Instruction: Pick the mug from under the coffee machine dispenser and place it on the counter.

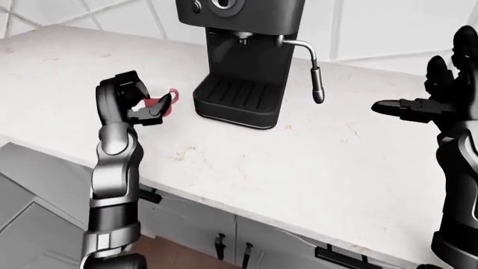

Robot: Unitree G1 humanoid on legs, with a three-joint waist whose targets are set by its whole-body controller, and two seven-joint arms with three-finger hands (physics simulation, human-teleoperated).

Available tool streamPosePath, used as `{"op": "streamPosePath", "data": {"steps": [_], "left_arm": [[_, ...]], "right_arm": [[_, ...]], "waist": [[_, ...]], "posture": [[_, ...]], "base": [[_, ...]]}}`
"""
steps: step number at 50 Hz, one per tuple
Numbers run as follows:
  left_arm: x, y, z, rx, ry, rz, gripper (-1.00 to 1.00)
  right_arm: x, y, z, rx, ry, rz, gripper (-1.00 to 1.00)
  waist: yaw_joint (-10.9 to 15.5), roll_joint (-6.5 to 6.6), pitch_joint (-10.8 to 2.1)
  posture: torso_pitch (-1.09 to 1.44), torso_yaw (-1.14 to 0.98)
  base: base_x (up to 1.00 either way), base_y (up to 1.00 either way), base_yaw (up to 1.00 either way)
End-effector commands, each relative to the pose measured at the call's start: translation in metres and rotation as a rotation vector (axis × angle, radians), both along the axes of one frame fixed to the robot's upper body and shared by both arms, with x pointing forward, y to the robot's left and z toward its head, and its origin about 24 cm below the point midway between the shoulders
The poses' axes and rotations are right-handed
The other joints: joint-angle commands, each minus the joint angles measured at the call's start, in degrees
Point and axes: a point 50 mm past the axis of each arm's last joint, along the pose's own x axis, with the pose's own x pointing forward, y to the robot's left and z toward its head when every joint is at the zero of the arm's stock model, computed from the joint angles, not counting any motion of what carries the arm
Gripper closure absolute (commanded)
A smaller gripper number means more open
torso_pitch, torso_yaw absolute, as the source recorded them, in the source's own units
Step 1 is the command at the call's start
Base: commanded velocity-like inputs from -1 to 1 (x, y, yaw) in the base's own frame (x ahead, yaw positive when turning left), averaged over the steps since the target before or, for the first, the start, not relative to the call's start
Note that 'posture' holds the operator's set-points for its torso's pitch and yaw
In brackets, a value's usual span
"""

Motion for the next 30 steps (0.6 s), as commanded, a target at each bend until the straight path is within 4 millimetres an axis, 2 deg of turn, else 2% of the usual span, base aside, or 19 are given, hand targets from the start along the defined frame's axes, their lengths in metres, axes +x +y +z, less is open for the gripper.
{"op": "streamPosePath", "data": {"steps": [1,5,22,30], "left_arm": [[0.000,0.003,0.012,0.022,-0.115,-0.003,1.00],[-0.001,0.006,0.009,0.027,-0.106,0.005,1.00],[-0.002,0.006,0.004,0.036,-0.097,0.005,1.00],[0.000,0.008,-0.007,0.041,-0.076,0.006,0.96]], "right_arm": [[-0.006,0.001,0.019,-0.036,-0.087,-0.003,-1.00],[-0.006,0.001,0.019,-0.037,-0.087,-0.003,-1.00],[-0.006,0.001,0.020,-0.038,-0.089,-0.002,-1.00],[-0.007,0.001,0.021,-0.038,-0.091,-0.002,-1.00]], "waist": [[-0.01,-0.17,-1.33],[-0.02,0.02,-1.64],[-0.14,0.12,-1.52],[-0.13,0.12,-1.54]], "posture": [[0.00,0.00],[0.00,0.00],[0.00,0.00],[0.00,0.00]], "base": [[0.00,0.00,0.00],[0.00,0.00,0.00],[0.00,0.00,0.00],[0.00,0.00,0.00]]}}
